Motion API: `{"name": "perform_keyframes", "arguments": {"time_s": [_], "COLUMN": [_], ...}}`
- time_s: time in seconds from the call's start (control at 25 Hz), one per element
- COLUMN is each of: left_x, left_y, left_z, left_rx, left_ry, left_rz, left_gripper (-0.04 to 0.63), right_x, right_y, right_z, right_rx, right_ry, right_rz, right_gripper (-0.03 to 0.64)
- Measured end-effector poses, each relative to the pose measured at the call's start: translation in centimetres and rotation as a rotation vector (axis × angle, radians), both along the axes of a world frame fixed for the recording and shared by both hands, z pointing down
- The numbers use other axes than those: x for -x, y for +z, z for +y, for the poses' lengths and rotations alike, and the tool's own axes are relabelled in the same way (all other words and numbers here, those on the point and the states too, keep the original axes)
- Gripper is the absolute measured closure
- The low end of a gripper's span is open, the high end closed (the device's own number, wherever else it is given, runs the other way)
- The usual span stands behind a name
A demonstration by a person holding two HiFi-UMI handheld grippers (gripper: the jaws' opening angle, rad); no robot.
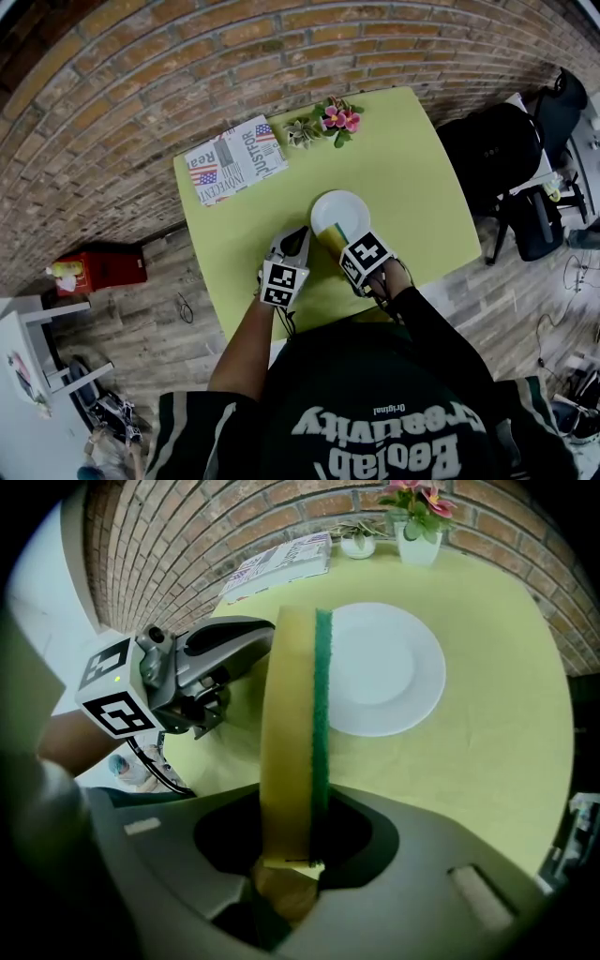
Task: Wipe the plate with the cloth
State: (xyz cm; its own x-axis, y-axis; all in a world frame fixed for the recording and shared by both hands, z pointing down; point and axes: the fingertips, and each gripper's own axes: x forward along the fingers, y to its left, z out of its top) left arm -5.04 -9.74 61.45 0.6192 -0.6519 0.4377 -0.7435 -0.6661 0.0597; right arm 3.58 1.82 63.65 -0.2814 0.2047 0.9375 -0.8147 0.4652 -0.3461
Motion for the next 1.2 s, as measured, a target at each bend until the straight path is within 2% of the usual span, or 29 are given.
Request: {"name": "perform_keyframes", "arguments": {"time_s": [0.56, 1.2], "left_x": [0.1, -0.1], "left_y": [0.0, 0.0], "left_z": [0.0, 0.0], "left_rx": [-0.002, -0.004], "left_ry": [-0.003, 0.007], "left_rz": [0.000, -0.007], "left_gripper": [0.594, 0.594], "right_x": [-2.5, -6.3], "right_y": [0.2, 0.4], "right_z": [-0.1, -0.9], "right_rx": [-0.014, -0.046], "right_ry": [0.068, 0.192], "right_rz": [0.028, 0.057], "right_gripper": [0.480, 0.482]}}
